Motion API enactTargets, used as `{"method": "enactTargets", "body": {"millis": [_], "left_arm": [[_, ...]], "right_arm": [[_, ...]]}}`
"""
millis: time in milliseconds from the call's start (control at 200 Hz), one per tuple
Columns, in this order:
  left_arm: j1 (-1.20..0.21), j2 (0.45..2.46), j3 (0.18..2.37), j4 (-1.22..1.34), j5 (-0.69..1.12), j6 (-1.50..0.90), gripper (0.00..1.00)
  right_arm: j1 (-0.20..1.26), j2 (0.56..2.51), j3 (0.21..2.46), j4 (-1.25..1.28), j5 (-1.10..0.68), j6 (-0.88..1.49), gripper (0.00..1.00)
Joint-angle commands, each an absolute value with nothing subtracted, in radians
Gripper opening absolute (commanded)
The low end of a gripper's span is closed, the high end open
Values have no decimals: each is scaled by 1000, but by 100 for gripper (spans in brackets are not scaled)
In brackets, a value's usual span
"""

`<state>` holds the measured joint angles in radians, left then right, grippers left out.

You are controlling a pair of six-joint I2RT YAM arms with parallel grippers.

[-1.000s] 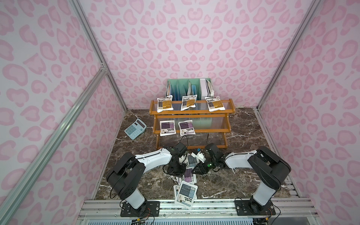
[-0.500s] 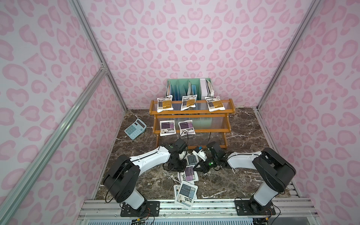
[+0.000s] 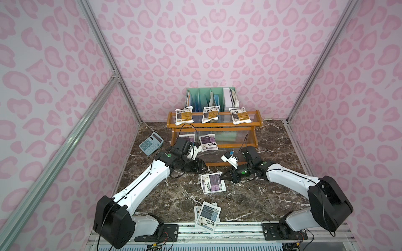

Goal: Place the bagged coffee beans on the shelf by color
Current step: Pick up the bagged coffee beans at the center of the board.

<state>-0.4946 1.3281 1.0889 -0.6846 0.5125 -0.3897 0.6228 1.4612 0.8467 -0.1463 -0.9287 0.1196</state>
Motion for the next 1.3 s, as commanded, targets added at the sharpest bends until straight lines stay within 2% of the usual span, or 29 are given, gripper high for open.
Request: {"method": "enactTargets", "body": {"millis": [0, 300, 365, 415, 490, 535, 675, 710, 745, 775, 810, 880, 1000, 1295], "left_arm": [[-492, 1329, 1079, -655, 670, -357, 53], [-494, 1324, 1049, -642, 771, -341, 50], [-494, 1324, 1040, -643, 794, -341, 33], [-494, 1322, 1034, -640, 819, -342, 25], [-495, 1316, 1021, -626, 847, -351, 18], [-495, 1309, 1009, -610, 856, -364, 17], [-495, 1293, 972, -554, 840, -417, 0], [-495, 1290, 963, -540, 815, -434, 0], [-496, 1282, 952, -523, 781, -457, 0], [-495, 1275, 945, -507, 748, -480, 0], [-495, 1262, 937, -481, 711, -509, 0], [-495, 1220, 918, -407, 643, -583, 0], [-495, 1156, 891, -234, 546, -729, 0], [-495, 1224, 927, 126, 426, -995, 0]], "right_arm": [[636, 1454, 895, -241, -989, 56, 0], [637, 1493, 1003, -295, -979, 8, 0], [638, 1512, 1033, -312, -970, -10, 0], [637, 1529, 1058, -327, -960, -23, 0], [635, 1552, 1088, -333, -950, -30, 0], [636, 1564, 1105, -333, -946, -30, 0], [637, 1576, 1135, -312, -926, -11, 0], [635, 1572, 1137, -306, -915, -1, 0], [637, 1562, 1137, -295, -896, 12, 10], [637, 1552, 1130, -280, -875, 33, 23], [637, 1534, 1115, -257, -854, 57, 34], [634, 1478, 1077, -198, -819, 111, 47], [618, 1363, 979, -56, -775, 249, 53], [543, 1140, 686, 454, -618, 683, 54]]}}
